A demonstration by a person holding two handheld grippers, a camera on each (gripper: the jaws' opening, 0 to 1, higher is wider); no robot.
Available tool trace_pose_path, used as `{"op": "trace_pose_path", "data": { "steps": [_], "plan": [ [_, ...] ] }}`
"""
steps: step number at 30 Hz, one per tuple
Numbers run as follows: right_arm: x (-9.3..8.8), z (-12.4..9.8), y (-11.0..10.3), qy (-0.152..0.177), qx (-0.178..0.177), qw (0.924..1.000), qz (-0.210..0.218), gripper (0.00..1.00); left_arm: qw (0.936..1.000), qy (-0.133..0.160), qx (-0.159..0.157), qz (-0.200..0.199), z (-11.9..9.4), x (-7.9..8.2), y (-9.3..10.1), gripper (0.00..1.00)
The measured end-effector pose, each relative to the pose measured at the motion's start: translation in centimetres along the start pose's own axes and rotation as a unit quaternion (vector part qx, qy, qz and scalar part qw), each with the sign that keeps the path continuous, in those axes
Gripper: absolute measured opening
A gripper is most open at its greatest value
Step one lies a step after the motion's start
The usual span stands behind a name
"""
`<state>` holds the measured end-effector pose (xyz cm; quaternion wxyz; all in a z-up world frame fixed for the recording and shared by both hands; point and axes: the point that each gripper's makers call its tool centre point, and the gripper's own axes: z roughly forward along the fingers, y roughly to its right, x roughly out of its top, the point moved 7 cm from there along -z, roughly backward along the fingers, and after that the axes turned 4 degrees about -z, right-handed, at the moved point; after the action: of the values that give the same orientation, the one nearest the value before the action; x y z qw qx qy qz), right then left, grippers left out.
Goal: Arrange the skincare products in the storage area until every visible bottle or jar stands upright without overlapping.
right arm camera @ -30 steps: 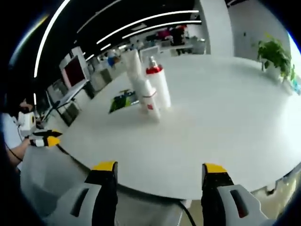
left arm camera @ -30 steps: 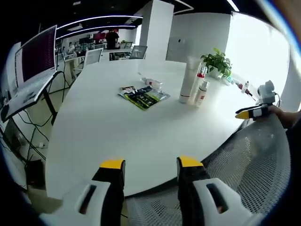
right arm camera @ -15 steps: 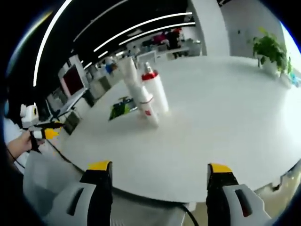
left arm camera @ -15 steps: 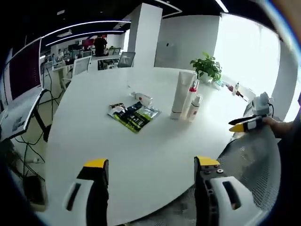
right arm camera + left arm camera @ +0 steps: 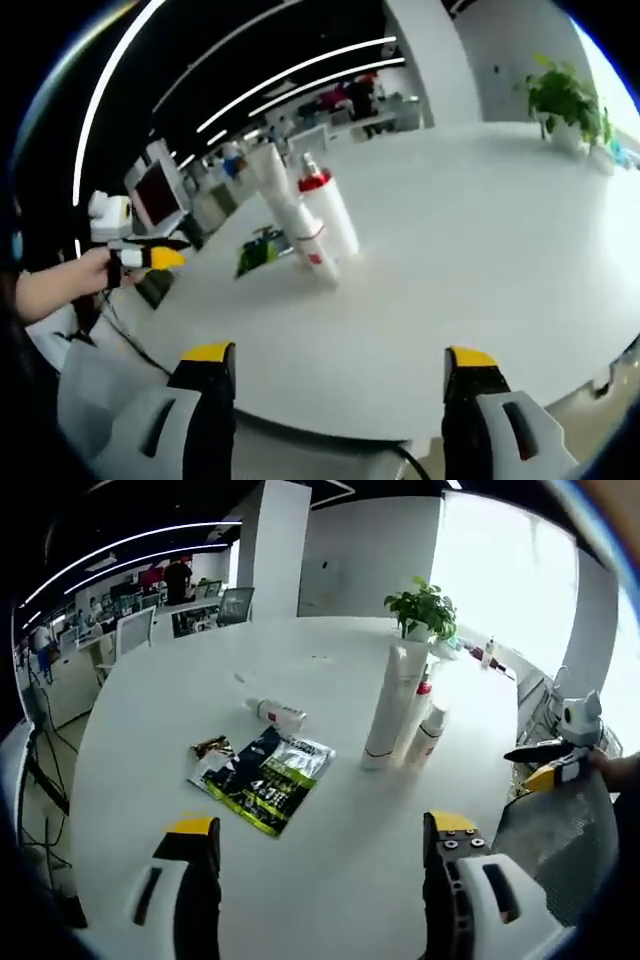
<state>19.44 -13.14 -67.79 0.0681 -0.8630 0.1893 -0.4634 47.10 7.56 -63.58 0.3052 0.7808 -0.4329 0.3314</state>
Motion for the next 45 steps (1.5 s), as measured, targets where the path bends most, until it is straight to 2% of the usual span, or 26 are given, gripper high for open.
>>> {"op": "trace_pose_path", "data": {
  "steps": [8, 11, 13, 16, 17, 23, 29, 33, 39, 41, 45],
  "plan": [
    [-0.1, 0.1, -0.1, -0.006, 0.008, 0.9999, 0.003, 0.88, 0.9985, 0.007, 0.007, -0.054, 4.1, 2.9, -2.6, 0.77],
    [-0.2, 0.1, -0.2, -0.01, 0.012, 0.9999, 0.002, 0.9, 0.9952, -0.013, 0.002, -0.097, 6.2, 3.8, -3.5, 0.75],
    [-0.3, 0.1, -0.1, -0.011, 0.013, 0.9998, 0.005, 0.9, 0.9952, -0.019, 0.003, -0.096, 7.4, 4.4, -3.9, 0.76],
    [-0.3, 0.2, -0.1, -0.01, 0.015, 0.9998, 0.008, 0.9, 0.993, -0.001, 0.016, -0.117, 9.5, 5.8, -4.3, 0.92],
    [-0.3, 0.2, -0.1, -0.01, 0.015, 0.9998, 0.009, 0.9, 0.9931, -0.004, 0.014, -0.116, 10.0, 6.1, -4.3, 0.94],
    [-0.4, 0.2, -0.2, -0.013, 0.018, 0.9997, 0.01, 0.91, 0.9918, -0.021, 0.023, -0.124, 13.8, 7.7, -4.4, 0.88],
    [-0.3, 0.2, -0.2, -0.01, 0.018, 0.9997, 0.014, 0.91, 0.9827, -0.036, 0.041, -0.177, 17.3, 8.5, -5.1, 0.84],
    [-0.3, 0.2, -0.2, -0.01, 0.018, 0.9997, 0.015, 0.91, 0.9784, -0.055, 0.044, -0.194, 19.6, 8.8, -5.1, 0.82],
    [-0.2, 0.2, -0.1, -0.007, 0.017, 0.9996, 0.019, 0.91, 0.982, -0.087, 0.069, -0.153, 22.4, 9.4, -5.2, 0.74],
    [-0.2, 0.2, -0.1, -0.007, 0.017, 0.9996, 0.02, 0.91, 0.9806, -0.103, 0.079, -0.146, 23.0, 9.3, -5.3, 0.71],
    [-0.3, 0.2, -0.1, -0.012, 0.019, 0.9996, 0.02, 0.91, 0.9762, -0.115, 0.1, -0.155, 23.6, 9.0, -5.4, 0.64]
  ]
}}
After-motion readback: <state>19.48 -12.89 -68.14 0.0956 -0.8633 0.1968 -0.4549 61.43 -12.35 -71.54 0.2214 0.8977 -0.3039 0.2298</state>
